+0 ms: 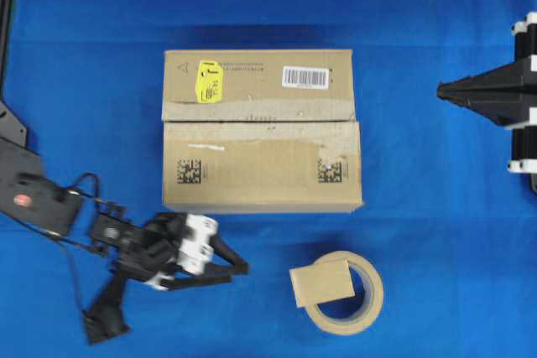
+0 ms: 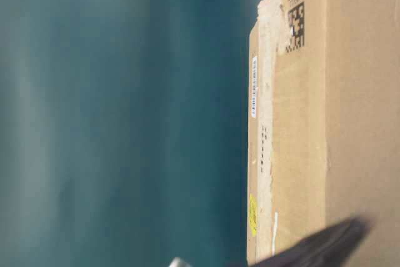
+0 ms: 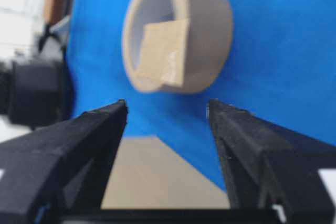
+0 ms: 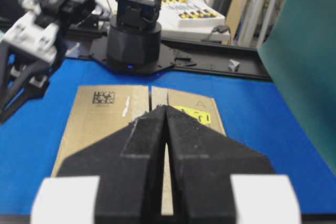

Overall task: Apply tape along the seams of the closed cardboard box to seal it securely.
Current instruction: 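Move the left gripper down toward the tan tape roll's loose end, then grasp the loose tape end with the left gripper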

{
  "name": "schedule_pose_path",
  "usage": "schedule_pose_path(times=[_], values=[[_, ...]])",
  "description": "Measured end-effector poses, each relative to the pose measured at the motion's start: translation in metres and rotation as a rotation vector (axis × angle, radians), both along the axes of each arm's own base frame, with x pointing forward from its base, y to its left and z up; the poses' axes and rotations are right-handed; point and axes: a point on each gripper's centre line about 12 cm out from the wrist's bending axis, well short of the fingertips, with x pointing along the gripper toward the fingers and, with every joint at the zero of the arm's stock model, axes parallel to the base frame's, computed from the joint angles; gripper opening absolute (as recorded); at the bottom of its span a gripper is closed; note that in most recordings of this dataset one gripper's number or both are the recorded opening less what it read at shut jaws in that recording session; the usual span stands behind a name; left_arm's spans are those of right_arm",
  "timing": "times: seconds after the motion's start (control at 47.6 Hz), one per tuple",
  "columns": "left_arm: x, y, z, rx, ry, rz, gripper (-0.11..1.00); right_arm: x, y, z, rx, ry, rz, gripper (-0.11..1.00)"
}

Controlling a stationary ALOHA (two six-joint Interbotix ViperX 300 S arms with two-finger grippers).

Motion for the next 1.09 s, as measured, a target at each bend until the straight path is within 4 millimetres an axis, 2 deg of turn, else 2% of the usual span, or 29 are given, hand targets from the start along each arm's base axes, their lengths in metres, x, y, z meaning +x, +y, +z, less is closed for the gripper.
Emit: schedule_pose_path(times=[0.21,0.484,0.631,0.925,1.009,1.093], values=[[0.031,-0.012,-0.017,0.085,-0.035,-0.033,0.6,0.001,0.0,-0.002,0.0,0.008,0.0,0.0],[0.059,-0.01,-0.037,0.097,-0.018,-0.007,0.6,0.001,0.0,-0.002,0.0,0.008,0.0,0.0],[0.068,-0.014,-0.04,0.102,-0.024,-0.009,0.6,0.001,0.0,-0.002,-0.003,0.009,0.0,0.0],[0.072,-0.015,-0.042,0.103,-0.022,-0.009,0.59,0.002,0.0,-0.002,-0.016,0.013,0.001,0.0],[0.071,-0.015,-0.044,0.102,-0.002,-0.008,0.54,0.002,0.0,-0.002,-0.016,0.013,0.001,0.0],[0.071,-0.015,-0.045,0.1,0.014,-0.006,0.4,0.002,0.0,-0.003,-0.016,0.016,0.001,0.0]])
